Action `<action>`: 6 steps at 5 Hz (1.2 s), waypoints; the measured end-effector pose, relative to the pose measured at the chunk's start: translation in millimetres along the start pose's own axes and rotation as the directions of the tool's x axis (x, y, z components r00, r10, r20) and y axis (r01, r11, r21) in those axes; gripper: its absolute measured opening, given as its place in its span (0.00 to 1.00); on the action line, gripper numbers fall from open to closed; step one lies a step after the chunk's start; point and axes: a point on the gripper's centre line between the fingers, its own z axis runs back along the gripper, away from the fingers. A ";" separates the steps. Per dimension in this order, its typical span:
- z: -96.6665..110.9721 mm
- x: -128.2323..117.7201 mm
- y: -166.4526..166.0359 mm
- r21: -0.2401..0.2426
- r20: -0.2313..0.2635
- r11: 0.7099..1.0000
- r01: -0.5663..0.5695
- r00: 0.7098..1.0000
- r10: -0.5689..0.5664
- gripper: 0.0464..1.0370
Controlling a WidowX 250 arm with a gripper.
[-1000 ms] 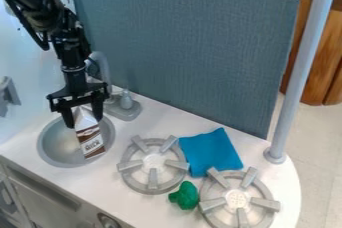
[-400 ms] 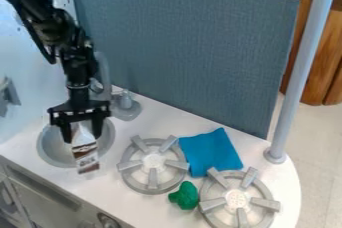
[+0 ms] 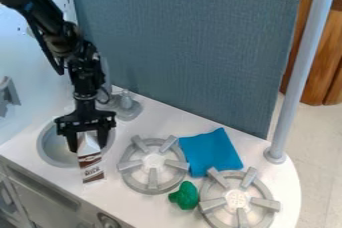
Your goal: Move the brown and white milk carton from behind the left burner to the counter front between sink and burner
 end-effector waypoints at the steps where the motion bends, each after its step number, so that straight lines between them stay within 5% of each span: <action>1: 0.3 3.9 -6.0 -0.005 0.010 1.000 -0.002 1.000 0.002 0.85; 2: 0.7 -1.3 -8.2 -0.020 -0.022 1.000 -0.011 1.000 0.011 0.98; 3: 3.6 -7.4 -13.5 -0.050 -0.068 0.999 -0.006 0.998 0.003 0.97; 5: 59.7 6.9 -37.6 -0.184 -0.069 0.982 -0.048 0.997 0.036 0.97; 6: 69.6 7.0 -39.8 -0.196 -0.088 0.979 -0.058 0.995 0.042 0.97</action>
